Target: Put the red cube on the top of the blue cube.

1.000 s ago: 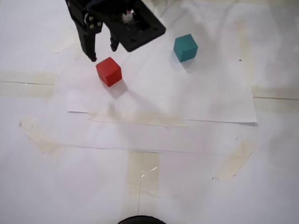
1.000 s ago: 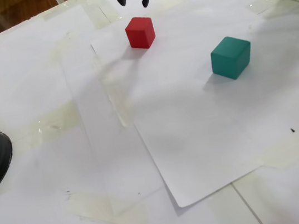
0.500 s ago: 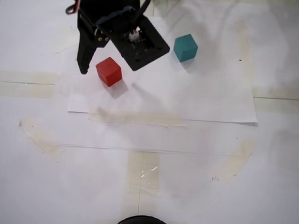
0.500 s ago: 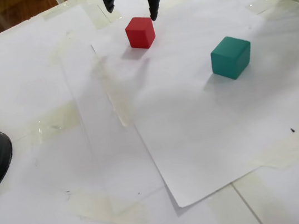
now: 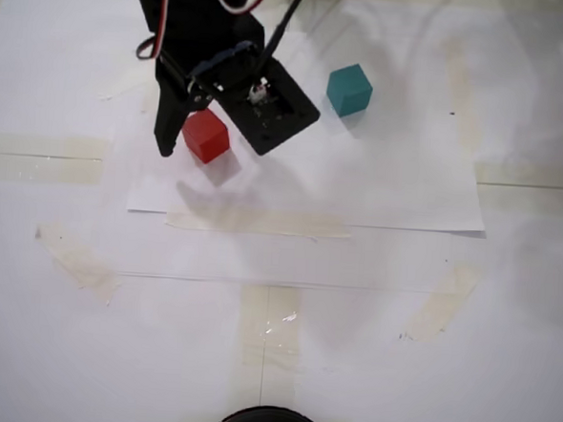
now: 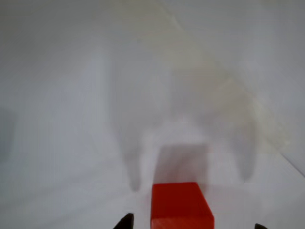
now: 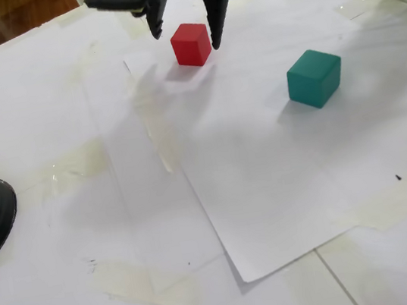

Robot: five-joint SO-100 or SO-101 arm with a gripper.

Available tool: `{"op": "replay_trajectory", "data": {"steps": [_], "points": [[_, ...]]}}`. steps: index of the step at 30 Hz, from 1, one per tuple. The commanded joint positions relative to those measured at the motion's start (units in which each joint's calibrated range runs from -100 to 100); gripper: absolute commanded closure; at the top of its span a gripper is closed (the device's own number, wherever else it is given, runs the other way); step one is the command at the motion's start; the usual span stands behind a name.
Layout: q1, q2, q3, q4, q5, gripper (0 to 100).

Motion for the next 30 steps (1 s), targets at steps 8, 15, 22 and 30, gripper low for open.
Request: {"op": "replay_trajectory", "data": {"steps": [8,15,22,30], "points": [[1.14,1.41,0.46,-2.53,0.78,68],[1.22,2.27,0.46,-3.51,1.03,68],[1.29,2.61,0.46,-3.75,1.03,72],[1.37,2.7,0.82,-4.32,1.22,77]]}}
